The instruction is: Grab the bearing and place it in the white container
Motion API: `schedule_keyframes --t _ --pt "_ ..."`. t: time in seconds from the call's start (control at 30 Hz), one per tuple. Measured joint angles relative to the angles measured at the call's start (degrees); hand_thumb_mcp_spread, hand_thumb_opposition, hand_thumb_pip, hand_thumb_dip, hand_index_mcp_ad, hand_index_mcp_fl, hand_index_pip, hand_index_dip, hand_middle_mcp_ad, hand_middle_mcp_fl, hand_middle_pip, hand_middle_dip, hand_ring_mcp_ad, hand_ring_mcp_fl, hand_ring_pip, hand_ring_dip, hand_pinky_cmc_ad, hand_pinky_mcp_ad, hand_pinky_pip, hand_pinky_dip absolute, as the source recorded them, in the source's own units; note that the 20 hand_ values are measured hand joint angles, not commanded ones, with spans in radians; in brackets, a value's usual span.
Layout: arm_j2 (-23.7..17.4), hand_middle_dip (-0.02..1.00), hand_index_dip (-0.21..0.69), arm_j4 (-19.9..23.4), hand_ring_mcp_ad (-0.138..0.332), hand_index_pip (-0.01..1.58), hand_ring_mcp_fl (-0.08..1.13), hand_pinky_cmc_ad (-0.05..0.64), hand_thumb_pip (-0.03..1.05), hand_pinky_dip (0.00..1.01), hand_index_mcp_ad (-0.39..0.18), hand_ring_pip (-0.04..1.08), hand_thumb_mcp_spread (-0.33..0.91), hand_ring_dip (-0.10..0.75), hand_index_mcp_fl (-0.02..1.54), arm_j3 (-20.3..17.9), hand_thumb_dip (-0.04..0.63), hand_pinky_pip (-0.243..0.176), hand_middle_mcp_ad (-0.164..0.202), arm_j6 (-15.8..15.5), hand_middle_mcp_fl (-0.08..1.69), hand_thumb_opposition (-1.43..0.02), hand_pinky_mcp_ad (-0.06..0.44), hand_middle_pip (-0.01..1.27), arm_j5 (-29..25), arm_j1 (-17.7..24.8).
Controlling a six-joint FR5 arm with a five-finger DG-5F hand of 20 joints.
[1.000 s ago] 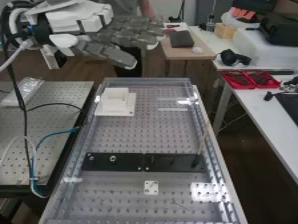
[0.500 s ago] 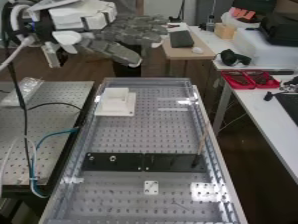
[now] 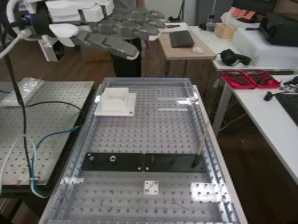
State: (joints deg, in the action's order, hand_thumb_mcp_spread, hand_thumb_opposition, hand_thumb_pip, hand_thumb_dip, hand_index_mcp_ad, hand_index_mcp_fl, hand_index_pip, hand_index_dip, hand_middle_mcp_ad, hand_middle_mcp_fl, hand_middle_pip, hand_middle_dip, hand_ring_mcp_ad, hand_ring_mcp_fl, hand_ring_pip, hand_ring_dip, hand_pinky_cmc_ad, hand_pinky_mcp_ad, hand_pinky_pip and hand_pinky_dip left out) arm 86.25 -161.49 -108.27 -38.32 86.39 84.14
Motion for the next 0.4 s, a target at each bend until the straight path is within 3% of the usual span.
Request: schedule_keyframes --t 0.3,0.4 --pt "-0.08 0.13 0.164 -1.40 0.141 0.10 0.01 0.379 0.52 0.24 -0.127 0.10 0.19 0.016 0.07 0.69 0.113 -0.093 0.073 -0.41 0.00 -0.73 0.297 0.13 -0.46 0.73" --pt "-0.06 0.13 0.164 -1.72 0.159 0.10 0.01 0.394 0.52 0.24 -0.126 0.10 0.19 0.016 0.07 0.86 0.112 -0.093 0.073 -0.53 0.00 -0.73 0.297 0.13 -0.46 0.79"
